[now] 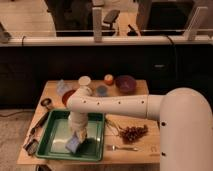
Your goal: Wipe tray with sponge
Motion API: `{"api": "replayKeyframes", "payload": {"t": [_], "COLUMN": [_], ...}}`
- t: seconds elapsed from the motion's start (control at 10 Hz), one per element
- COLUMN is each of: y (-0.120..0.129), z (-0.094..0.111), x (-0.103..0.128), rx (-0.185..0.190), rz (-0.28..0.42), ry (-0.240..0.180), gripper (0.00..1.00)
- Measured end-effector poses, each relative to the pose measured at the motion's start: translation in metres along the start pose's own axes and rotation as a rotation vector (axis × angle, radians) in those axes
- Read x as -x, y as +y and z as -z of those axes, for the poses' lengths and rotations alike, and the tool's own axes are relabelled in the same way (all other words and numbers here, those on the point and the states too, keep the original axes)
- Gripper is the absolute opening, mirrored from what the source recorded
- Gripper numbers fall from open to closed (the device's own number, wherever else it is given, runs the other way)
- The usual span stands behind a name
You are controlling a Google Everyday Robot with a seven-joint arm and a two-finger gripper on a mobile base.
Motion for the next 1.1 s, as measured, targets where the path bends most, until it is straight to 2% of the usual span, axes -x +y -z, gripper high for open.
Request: {"api": "replayKeyframes", "payload": {"t": [0.1,0.2,0.5,0.6,0.8,1.0,1.1], "y": [-0.002,-0.008,-0.031,-0.040,-0.061,-0.082,-0.082], "z": [0.005,0.013,0.021,0.019,0.009,-0.010,-0.017], "x": [-0.007,-0.024,-0.049,-0.051,-0.045,-0.027,-0.020], "rx": [0.001,0.008,0.017,0.023,0.043,0.076,0.087], "rz": [-0.008,-0.021,-0.013,0.003,0.051,0.134,0.163], "ry": [0.017,0.049,0.089,0.092,0.082,0.046,0.028], "gripper": [0.04,0.04,0.04,0.04,0.04,0.04,0.04]}}
